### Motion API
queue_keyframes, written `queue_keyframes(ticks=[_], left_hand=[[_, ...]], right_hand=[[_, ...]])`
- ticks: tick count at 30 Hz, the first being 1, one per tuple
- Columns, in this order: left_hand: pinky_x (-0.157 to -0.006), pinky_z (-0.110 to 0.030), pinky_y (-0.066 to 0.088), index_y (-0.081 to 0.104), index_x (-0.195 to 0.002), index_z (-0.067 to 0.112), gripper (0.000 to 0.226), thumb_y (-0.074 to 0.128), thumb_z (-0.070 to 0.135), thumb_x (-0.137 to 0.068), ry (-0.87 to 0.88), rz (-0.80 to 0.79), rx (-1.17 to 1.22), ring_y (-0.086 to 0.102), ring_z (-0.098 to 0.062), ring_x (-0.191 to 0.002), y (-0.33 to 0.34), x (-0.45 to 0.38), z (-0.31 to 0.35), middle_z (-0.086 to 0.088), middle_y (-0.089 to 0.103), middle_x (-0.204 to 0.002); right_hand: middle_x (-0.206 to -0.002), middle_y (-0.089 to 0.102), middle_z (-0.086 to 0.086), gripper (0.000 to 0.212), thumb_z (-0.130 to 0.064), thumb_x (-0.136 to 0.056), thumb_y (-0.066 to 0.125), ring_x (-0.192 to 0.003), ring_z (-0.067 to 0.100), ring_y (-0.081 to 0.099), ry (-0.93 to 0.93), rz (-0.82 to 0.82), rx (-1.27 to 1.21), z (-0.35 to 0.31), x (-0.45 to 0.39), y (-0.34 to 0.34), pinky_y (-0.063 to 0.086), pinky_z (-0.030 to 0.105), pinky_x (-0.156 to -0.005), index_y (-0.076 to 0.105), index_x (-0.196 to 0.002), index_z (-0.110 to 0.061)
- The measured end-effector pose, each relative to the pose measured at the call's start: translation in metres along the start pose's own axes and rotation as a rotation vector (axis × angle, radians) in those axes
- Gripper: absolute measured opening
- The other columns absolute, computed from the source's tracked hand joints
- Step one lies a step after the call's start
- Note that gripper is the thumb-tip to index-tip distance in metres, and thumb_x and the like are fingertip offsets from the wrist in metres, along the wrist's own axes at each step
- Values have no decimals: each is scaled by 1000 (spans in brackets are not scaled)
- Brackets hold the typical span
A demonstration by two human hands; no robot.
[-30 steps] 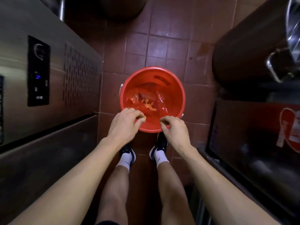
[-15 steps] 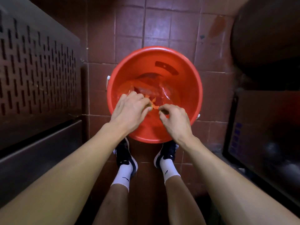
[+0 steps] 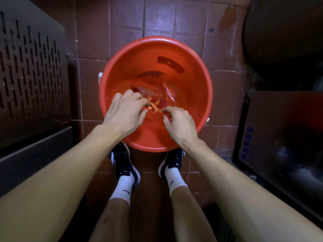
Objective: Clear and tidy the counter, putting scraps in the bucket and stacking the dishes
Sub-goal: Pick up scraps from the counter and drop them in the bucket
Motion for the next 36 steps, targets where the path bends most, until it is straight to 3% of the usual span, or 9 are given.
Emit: queue_keyframes(ticks=[6,20,29,36], left_hand=[[-94,-39,34,61,-124,26,30,47,37,-99,-11,-34,14,48,-20,-120,-16,20,9,5,60,-124],[-100,-47,39,55,-132,25,39,48,42,-98,-137,-161,63,51,-30,-123,-152,118,38,-4,60,-131],[-97,-49,43,54,-134,25,41,49,44,-98,-160,-75,60,53,-32,-122,-292,208,48,-6,60,-133],[-98,-48,46,54,-133,23,40,49,42,-98,-234,44,76,55,-31,-121,-366,257,56,-6,62,-131]], right_hand=[[-130,65,5,33,-23,-96,55,-122,30,56,-10,-61,61,-10,14,-12,48,43,-98,62,-128,-21],[-124,67,8,32,-26,-94,53,-115,33,60,1,-84,172,-99,116,-124,51,47,-92,65,-123,-20],[-116,71,9,30,-27,-90,56,-106,34,65,42,-57,106,-201,204,-214,55,42,-87,69,-117,-23],[-113,72,5,30,-31,-90,57,-103,31,67,-92,26,112,-253,249,-272,52,38,-80,68,-117,-24]])
Point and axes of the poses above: each hand's wrist, its own x-axis away from the middle knuckle, its own y-axis out of the palm, z = x × y, the point moved 2 cm from there along -x, towards the middle knuckle
